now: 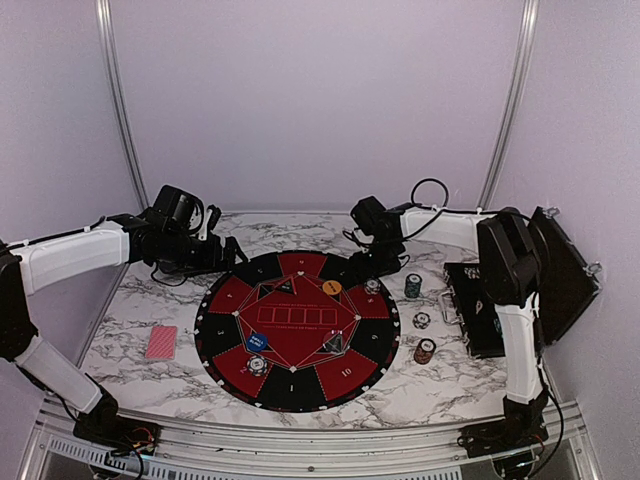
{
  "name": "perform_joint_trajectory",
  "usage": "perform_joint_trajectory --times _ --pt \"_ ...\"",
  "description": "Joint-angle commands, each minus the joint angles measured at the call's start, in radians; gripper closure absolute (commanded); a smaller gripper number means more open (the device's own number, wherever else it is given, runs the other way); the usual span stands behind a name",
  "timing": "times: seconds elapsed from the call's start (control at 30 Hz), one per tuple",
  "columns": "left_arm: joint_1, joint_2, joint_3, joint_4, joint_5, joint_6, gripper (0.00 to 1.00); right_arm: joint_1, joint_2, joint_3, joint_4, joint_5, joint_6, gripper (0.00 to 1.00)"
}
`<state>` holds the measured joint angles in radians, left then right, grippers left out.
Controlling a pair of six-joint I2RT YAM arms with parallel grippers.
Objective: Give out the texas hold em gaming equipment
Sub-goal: Place the poker chips pile in the big blind area, then pick up the pile of poker chips from the center of the board.
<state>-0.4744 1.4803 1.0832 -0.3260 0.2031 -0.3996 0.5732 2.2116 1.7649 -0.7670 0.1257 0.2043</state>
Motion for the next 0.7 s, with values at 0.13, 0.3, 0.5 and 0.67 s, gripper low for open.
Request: perform_joint_trajectory --times 0.13,0.3,0.5,0.67 --pt "0.000 -0.007 -0.009 0.002 0.013 0.010 0.01 0.020 -0.023 0.088 -0.045 0.041 -0.012 0.22" --pt "0.000 -0.007 -0.010 0.002 0.009 0.008 0.01 0.033 -0.069 0.093 -0.063 0.064 -0.007 0.20" --pt "0.000 -0.011 -0.009 0.001 0.002 0.007 0.01 0.042 -0.175 0.005 -0.061 0.084 0.015 0.20" --pt "0.000 -0.006 -0.008 0.001 -0.001 0.006 0.01 0.042 -0.295 -0.138 -0.050 0.101 0.040 0.21"
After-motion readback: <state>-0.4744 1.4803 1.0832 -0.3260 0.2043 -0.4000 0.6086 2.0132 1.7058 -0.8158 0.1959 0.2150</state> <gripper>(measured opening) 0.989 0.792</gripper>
